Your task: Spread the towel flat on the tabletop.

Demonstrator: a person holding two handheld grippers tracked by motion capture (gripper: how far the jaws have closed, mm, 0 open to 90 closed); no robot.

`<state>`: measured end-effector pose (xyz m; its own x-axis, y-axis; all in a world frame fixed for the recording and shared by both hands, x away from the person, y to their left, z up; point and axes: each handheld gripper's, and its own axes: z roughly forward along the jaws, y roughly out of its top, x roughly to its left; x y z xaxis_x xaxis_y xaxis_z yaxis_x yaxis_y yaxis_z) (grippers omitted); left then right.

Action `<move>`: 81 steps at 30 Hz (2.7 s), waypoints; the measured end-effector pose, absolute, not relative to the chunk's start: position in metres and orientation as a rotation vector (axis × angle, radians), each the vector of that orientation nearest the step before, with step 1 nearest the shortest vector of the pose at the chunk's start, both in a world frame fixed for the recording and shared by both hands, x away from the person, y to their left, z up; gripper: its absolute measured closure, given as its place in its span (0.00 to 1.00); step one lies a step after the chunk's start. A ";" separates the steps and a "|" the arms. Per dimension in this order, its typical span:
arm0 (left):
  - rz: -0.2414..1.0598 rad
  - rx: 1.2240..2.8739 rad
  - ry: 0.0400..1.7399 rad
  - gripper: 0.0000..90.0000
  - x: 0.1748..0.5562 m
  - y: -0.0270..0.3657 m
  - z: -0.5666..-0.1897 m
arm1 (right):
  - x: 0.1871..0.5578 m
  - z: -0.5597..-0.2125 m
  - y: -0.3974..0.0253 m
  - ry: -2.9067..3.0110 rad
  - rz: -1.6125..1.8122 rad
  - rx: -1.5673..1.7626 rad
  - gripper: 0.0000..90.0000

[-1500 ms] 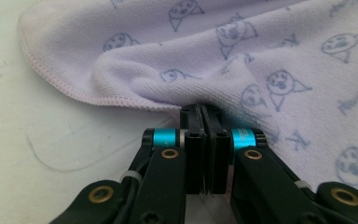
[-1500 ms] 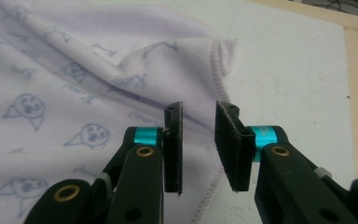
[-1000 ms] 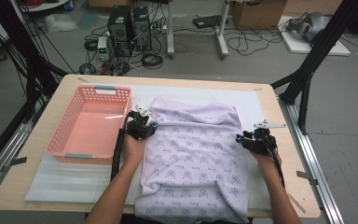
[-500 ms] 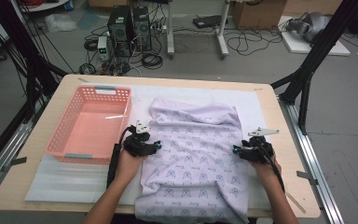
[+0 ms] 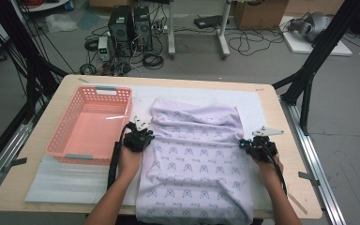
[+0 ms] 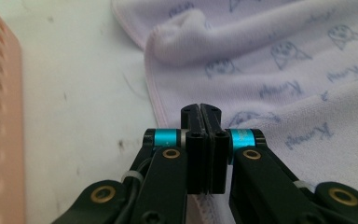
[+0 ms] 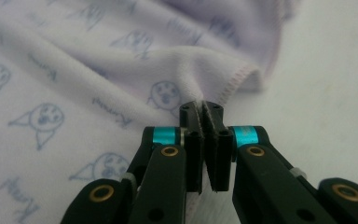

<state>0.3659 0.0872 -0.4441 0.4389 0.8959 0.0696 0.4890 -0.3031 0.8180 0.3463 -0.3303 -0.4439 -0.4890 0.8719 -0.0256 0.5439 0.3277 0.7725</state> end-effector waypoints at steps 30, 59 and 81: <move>0.500 1.932 1.034 0.46 0.284 0.104 -0.447 | 0.262 -0.435 -0.342 2.143 1.067 1.228 0.53; 0.371 1.959 1.066 0.97 0.210 0.124 -0.452 | 0.194 -0.448 -0.350 2.263 1.104 1.268 0.96; 0.293 1.878 0.973 0.55 0.172 0.151 -0.438 | 0.139 -0.429 -0.351 2.291 1.161 1.185 0.72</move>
